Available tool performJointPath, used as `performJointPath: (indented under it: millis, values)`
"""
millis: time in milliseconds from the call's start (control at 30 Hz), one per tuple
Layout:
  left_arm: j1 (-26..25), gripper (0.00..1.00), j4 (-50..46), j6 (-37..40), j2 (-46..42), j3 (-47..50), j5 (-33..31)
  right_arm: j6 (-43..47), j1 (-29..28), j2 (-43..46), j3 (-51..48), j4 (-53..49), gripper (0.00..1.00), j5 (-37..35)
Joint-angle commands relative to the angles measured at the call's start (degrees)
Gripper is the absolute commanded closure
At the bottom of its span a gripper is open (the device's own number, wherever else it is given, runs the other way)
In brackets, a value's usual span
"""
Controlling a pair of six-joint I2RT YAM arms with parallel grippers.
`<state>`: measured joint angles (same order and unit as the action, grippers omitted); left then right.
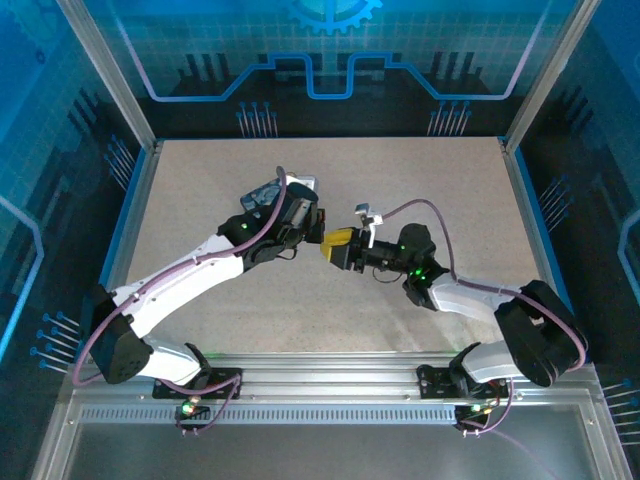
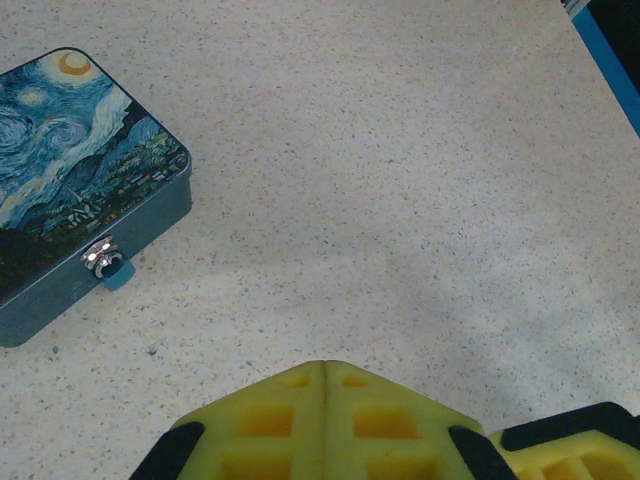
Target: Unlock the padlock with the key
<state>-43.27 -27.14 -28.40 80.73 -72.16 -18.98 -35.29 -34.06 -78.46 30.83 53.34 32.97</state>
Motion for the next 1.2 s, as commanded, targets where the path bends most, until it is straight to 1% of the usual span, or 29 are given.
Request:
performJointPath:
  millis: [0, 167, 267, 400, 600, 800, 933, 1100, 1167]
  values:
    - [0.3, 1.00, 0.2, -0.4, -1.9, 0.8, 0.7, 1.9, 0.8, 1.6, -0.2, -3.0, 0.56, -2.5]
    - [0.3, 1.00, 0.8, -0.8, -1.8, 1.0, 1.2, 0.1, 0.4, 0.4, 1.7, -2.7, 0.52, -2.3]
    - [0.3, 1.00, 0.9, -0.9, -1.8, 1.0, 1.3, -0.1, -0.3, -0.6, 3.1, -2.8, 0.52, -2.6]
    - [0.3, 1.00, 0.9, -1.0, -1.7, 1.0, 1.3, -1.5, -0.9, -2.8, 4.9, -2.0, 0.53, -2.8]
    - [0.3, 1.00, 1.1, -1.1, -1.6, 1.0, 1.4, -2.6, -1.7, -5.9, 7.3, -2.4, 0.59, -2.6]
    - [0.3, 1.00, 1.0, -1.1, -1.6, 1.0, 1.2, -3.3, -2.0, -7.2, 7.8, -2.9, 0.69, -3.2]
    - [0.4, 1.00, 0.9, -1.0, -1.7, 1.0, 1.0, -2.9, -2.0, -7.1, 7.8, -4.3, 0.80, -3.8]
    - [0.4, 1.00, 0.9, -0.9, -1.8, 0.9, 0.8, -1.0, -2.0, -6.1, 7.9, -8.0, 0.98, -4.6]
    - [0.8, 1.00, 0.8, -0.9, -2.1, 0.8, 1.2, 0.9, -2.1, -4.8, 7.7, -11.0, 1.00, -5.9]
